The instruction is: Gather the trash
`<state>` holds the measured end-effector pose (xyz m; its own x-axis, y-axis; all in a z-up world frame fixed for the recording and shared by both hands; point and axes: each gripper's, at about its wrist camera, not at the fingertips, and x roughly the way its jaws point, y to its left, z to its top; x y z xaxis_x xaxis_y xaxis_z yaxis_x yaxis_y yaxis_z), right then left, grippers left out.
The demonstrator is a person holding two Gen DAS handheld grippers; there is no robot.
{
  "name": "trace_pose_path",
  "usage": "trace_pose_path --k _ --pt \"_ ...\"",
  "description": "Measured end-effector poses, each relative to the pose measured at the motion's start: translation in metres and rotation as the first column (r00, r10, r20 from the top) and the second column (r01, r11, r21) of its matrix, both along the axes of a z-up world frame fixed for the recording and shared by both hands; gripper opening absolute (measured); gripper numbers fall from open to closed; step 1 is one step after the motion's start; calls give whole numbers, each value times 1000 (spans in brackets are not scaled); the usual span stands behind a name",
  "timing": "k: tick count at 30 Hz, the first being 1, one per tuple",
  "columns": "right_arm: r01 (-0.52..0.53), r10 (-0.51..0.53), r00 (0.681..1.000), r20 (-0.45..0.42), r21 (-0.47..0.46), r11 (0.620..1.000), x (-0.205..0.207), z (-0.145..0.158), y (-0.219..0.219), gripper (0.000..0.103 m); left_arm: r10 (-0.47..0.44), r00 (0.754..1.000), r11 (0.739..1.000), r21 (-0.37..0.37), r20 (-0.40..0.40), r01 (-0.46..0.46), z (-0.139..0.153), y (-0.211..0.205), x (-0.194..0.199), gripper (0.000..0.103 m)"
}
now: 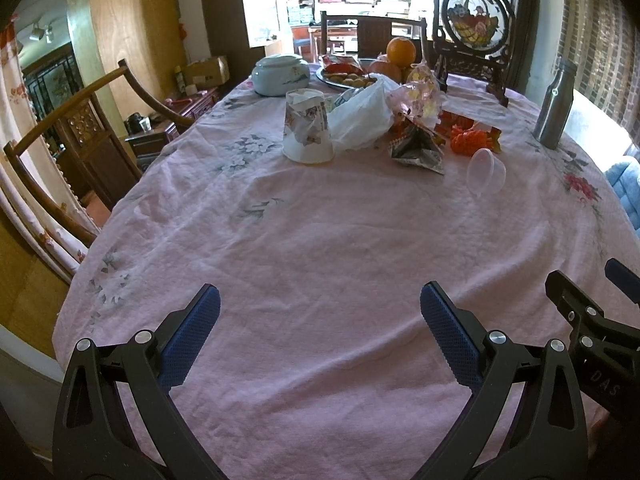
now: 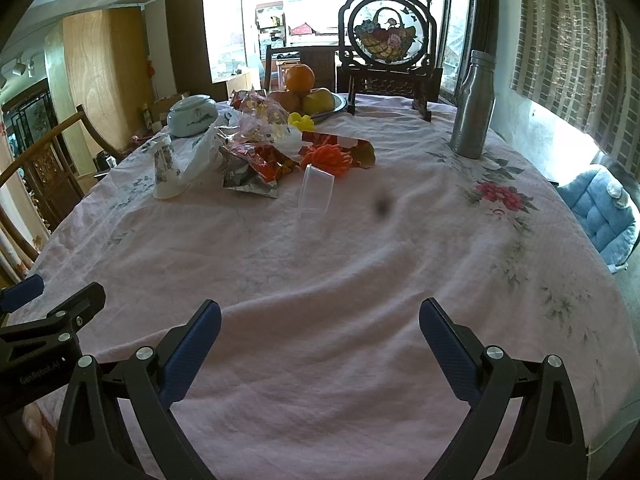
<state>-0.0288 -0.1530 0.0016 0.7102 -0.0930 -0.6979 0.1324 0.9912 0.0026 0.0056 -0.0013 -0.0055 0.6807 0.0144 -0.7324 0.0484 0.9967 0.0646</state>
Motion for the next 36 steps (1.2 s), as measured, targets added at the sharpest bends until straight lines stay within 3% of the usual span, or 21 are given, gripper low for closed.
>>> trace_pose_path --k 6,11,18,25,28,35,36 --pt "7 -7 1000 -4 -24 1000 16 8 -17 98 35 999 999 4 28 -35 4 16 12 96" --pt "-41 40 998 -52 -7 999 62 11 -24 98 72 995 997 22 66 -73 8 38 24 96" --pt "-61 60 990 -131 -8 998 139 -11 -9 98 113 994 994 -9 11 -112 -2 69 42 96" --pt "-52 53 983 -178 9 999 167 -31 -4 94 141 990 990 13 -4 -141 -9 85 55 96" --pt "-36 37 983 -182 9 999 173 -35 -6 86 131 991 991 -4 -27 -131 -11 86 64 96" --pt "-22 47 976 -212 117 993 186 -48 -21 33 137 990 990 -19 -10 -138 -3 79 85 96" --pt "-24 51 977 -208 132 991 185 -49 -22 33 133 991 991 -20 -11 -133 -2 76 89 96"
